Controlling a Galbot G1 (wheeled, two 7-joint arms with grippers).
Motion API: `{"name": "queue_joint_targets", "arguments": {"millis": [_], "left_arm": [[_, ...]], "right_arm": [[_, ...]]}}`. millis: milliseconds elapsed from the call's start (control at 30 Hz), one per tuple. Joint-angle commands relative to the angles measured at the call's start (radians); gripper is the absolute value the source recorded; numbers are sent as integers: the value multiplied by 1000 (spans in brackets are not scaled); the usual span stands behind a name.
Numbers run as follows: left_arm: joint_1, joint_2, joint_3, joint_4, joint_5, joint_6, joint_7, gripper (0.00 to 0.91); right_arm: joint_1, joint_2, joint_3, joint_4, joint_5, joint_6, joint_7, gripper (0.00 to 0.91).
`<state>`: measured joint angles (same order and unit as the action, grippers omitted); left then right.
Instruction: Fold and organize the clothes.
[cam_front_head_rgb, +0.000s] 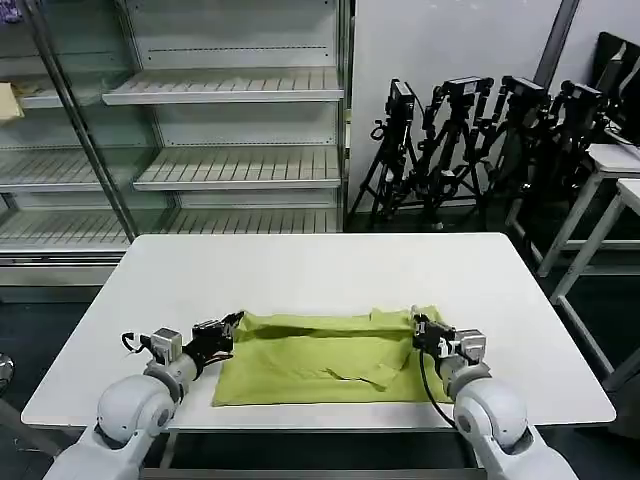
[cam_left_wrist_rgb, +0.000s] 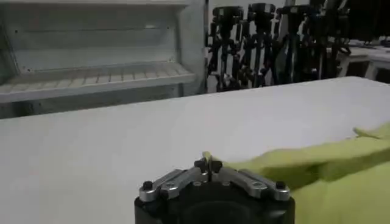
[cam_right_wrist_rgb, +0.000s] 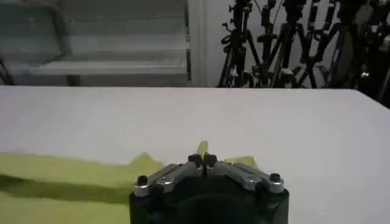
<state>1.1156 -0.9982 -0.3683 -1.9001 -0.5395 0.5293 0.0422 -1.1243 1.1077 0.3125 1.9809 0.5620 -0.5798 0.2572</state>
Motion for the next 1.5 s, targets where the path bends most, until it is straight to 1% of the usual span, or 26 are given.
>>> {"name": "queue_joint_targets", "arguments": {"millis": [33, 367, 700, 867, 1033, 1067, 1100, 1133, 1267, 1367, 1433, 1500], "left_arm": [[48, 5, -10, -38, 4, 0, 1, 10], [48, 16, -12, -29, 7, 2, 3, 10], [83, 26, -23, -39, 36, 45, 0, 10], [113, 34, -30, -70, 37, 46, -2, 10], [127, 35, -28, -63, 48, 46, -2, 10], [131, 34, -27, -65, 49, 46, -2, 796], [137, 35, -24, -69, 63, 48, -5, 796], [141, 35, -22, -72, 80, 48, -8, 907], [155, 28, -25, -80, 93, 46, -24, 907], [150, 18, -37, -106, 85, 32, -61, 907], [153, 13, -42, -141, 57, 18, -112, 907], [155, 7, -32, -173, -1, 13, -205, 907]], "right_arm": [[-44, -6, 11, 37, -13, 0, 3, 0], [-69, -36, 21, 86, 3, -1, 11, 0], [-78, -41, 16, 33, -3, 0, 5, 0], [-78, -40, 15, 28, -9, 0, 6, 0], [-86, -41, 15, 38, -15, 0, 6, 0], [-87, -42, 15, 39, -15, 0, 6, 101], [-90, -44, 16, 40, -16, 0, 4, 907], [-94, -47, 16, 42, -16, -1, 6, 907], [-109, -49, 23, 52, -35, 0, 2, 907], [-126, -49, 54, 69, -36, 1, 3, 907], [-145, -51, 80, 95, -38, 2, 2, 907], [-173, -52, 103, 125, -43, 2, -1, 907]]}}
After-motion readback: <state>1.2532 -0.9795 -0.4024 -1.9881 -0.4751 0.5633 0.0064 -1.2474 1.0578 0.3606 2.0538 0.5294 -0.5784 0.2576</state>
